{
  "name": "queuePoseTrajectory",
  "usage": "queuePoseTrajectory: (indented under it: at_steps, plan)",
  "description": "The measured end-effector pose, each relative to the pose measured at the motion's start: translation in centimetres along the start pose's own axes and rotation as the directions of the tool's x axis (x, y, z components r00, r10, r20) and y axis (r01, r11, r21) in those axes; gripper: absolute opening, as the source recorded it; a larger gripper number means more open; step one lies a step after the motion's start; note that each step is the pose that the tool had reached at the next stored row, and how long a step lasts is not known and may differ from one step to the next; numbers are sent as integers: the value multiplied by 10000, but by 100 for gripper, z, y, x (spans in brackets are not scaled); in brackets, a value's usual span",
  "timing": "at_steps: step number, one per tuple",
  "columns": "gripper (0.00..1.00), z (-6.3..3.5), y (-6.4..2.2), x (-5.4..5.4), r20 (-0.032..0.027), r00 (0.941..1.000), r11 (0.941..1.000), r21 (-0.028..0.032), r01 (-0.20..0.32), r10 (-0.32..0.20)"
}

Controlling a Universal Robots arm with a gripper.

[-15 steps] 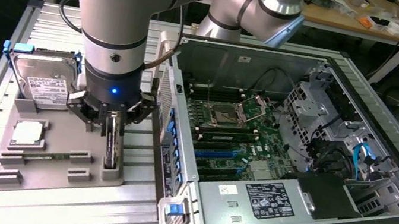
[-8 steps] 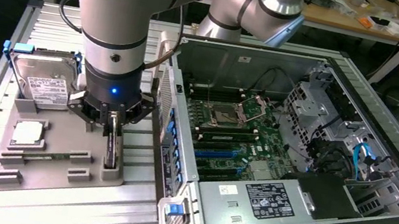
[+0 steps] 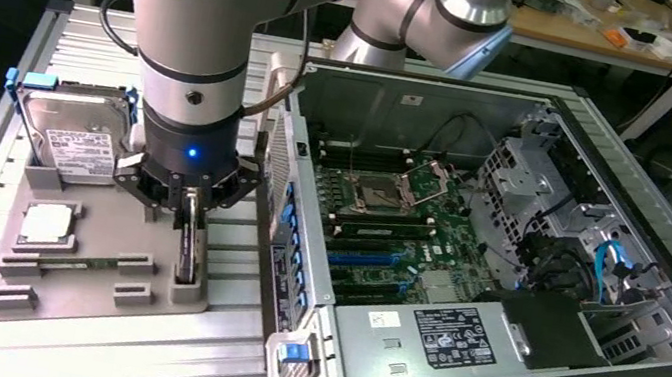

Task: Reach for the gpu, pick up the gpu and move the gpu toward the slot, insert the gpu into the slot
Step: 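Pick up the gpu and move the gpu toward the slot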

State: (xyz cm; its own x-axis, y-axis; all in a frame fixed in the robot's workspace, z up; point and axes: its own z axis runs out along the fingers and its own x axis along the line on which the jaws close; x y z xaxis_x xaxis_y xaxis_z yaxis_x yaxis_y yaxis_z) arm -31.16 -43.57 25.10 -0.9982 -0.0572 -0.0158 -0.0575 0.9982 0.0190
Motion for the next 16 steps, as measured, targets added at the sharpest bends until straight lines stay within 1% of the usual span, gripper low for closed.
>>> queuePoseTrajectory:
  at_steps: [3,5,11,16]
  plan:
    - [27,-17,0,0,6,10000,10000,-5,0,0]
    - [27,-72,3,-1,7,10000,10000,-3,1,-1]
    - [27,-146,5,-3,10,10000,10000,-3,0,0]
    - [27,-256,7,-4,10,10000,10000,-3,0,0]
